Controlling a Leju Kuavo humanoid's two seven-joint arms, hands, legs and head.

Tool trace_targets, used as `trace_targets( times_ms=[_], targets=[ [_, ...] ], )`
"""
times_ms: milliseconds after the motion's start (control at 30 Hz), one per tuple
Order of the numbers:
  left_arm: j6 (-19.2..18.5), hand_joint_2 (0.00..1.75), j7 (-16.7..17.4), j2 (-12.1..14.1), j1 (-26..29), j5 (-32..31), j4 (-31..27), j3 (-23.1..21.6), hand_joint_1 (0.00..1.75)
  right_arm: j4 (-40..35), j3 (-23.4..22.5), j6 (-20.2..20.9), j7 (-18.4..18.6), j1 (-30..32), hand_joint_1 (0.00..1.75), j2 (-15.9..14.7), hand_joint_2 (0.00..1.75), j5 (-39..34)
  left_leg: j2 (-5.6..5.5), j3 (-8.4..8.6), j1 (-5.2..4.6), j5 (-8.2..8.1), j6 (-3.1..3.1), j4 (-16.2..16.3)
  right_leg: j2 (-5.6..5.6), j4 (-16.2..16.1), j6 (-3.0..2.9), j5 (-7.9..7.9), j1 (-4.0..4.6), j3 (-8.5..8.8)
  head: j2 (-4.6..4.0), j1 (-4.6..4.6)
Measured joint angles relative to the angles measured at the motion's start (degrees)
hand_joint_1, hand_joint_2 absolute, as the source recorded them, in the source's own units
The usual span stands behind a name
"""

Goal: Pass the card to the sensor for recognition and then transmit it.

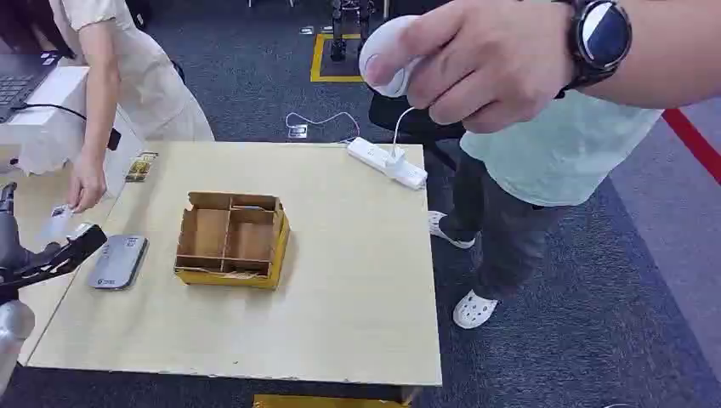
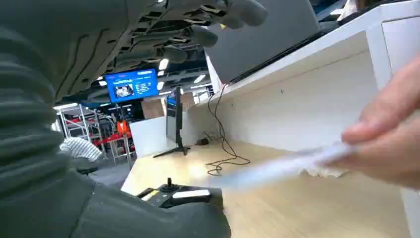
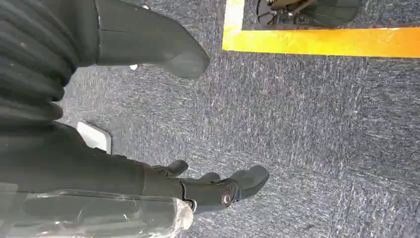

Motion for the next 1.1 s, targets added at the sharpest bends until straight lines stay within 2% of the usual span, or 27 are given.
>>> trace_targets(
  times_ms=[367,400,433,1100],
  targets=[
    [0.11,1.75,0.0,-0.09,0.19,-1.22,-0.26,0.09,0.0,0.0,0.09,0.0,0.19,-0.23,0.0,0.04,1.75,0.15,0.0,0.01,0.0,0.0,0.0,0.0,0.0,0.0,0.0,0.0,0.0,0.0,0.0,0.0],
    [0.18,1.75,0.0,-0.09,0.19,-1.22,-0.26,0.09,0.35,-0.02,0.09,0.0,0.2,-0.23,0.0,0.04,1.75,0.15,0.0,0.01,0.0,0.0,0.0,0.0,0.0,0.0,0.0,0.0,0.0,0.0,0.0,-0.02],
    [0.31,1.75,0.0,-0.11,0.19,-1.22,-0.26,0.11,1.73,-0.02,0.09,0.0,0.35,-0.24,0.0,0.04,1.75,0.15,0.0,0.01,0.0,0.0,0.0,0.0,0.0,0.0,0.0,0.0,0.0,0.0,0.0,0.0],
    [1.31,1.75,-3.21,-0.55,1.01,-0.06,-0.74,0.96,1.75,-0.02,0.09,-0.04,0.55,-0.38,0.0,0.07,1.75,0.09,0.0,0.0,0.0,0.0,0.0,0.0,0.01,0.0,0.0,0.0,0.0,0.0,0.0,0.0]
  ],
)
